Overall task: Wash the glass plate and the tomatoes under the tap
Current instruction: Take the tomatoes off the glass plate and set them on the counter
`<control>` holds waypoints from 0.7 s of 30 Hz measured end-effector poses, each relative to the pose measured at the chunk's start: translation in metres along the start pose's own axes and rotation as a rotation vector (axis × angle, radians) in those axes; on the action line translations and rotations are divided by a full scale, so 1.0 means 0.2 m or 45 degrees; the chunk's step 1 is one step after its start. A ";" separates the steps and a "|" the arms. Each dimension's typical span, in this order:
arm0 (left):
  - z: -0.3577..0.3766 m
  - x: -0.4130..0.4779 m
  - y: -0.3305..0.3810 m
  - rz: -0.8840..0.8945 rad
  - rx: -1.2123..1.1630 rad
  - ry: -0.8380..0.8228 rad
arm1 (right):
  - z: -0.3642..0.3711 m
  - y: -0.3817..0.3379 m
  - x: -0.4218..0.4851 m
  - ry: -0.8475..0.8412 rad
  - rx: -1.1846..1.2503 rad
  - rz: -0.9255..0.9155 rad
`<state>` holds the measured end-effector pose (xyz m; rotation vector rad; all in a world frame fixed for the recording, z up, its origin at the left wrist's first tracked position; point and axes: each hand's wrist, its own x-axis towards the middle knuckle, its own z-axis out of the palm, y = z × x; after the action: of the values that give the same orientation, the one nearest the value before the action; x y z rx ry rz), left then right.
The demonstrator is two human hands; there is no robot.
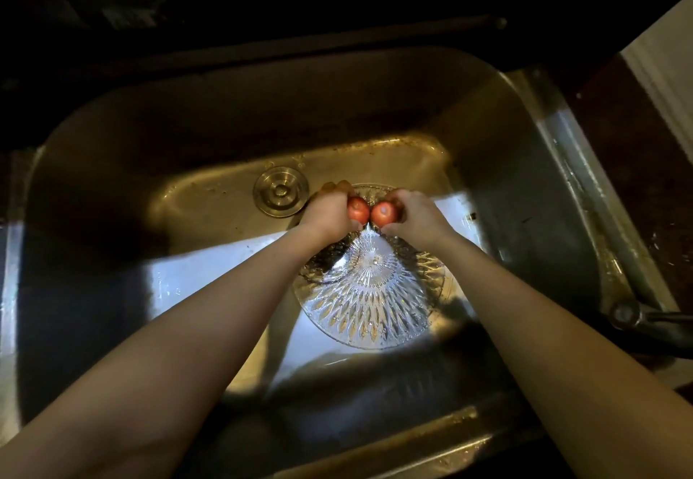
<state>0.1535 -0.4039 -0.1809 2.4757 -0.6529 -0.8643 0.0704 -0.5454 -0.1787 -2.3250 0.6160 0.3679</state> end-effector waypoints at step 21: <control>-0.58 -0.61 0.00 0.028 -0.246 0.332 | -0.30 -0.63 -0.34 -0.130 -0.074 -0.360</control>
<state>0.1452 -0.3077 -0.0421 2.3468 -0.4801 -0.5537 0.0836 -0.4838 -0.0366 -2.3897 0.2246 0.3727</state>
